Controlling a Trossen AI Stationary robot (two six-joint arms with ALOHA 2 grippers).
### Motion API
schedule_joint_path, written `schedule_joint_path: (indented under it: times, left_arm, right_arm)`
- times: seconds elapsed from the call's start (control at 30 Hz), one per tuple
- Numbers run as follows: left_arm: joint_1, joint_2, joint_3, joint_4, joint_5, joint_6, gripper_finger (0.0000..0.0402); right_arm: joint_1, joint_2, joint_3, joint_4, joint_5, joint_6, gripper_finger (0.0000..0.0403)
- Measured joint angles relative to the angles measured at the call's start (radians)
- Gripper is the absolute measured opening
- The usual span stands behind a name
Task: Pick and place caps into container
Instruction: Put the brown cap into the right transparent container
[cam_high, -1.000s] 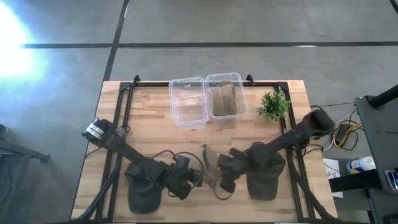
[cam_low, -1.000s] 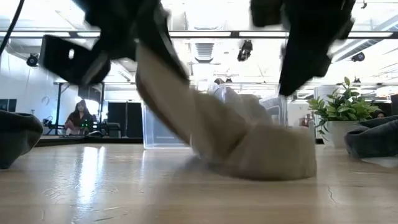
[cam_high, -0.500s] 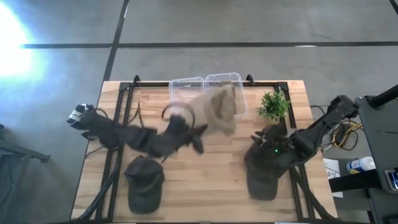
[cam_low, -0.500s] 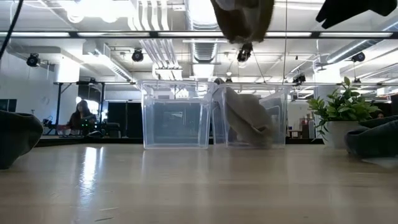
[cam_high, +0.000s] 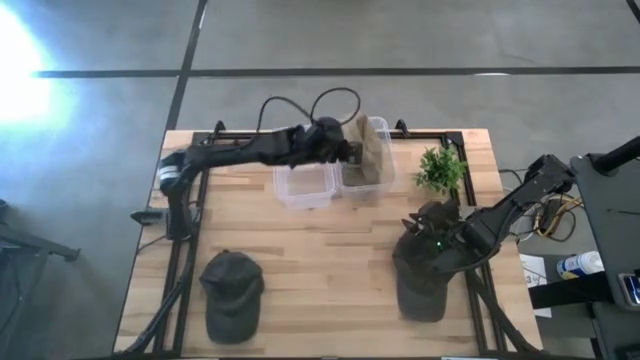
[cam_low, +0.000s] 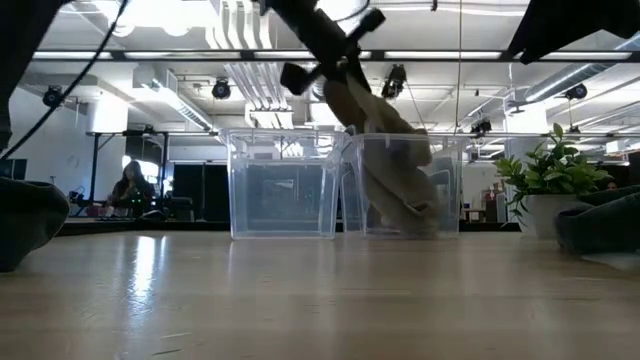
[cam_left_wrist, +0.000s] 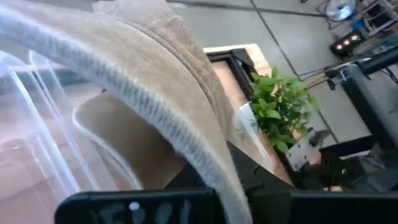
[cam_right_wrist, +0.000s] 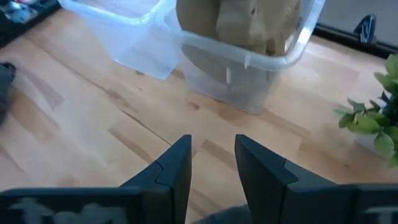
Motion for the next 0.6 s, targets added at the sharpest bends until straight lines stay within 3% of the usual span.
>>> schedule_joint_path:
  times: [0.2,0.4,0.6]
  left_arm:
    - [0.067,0.151,0.15,0.005,0.144,0.026,0.0005]
    - [0.065,0.321,0.352,-0.196,0.175,0.074,0.0005]
    - [0.057,0.427,0.436,-0.287,0.217,0.102,0.0019]
  right_arm:
    - [0.0,0.043,-0.005,0.008,-0.032,0.033,0.0121]
    - [0.0,0.078,-0.006,0.007,-0.051,0.087,0.0121]
    - [0.0,0.091,-0.008,0.008,-0.061,0.129,0.0121]
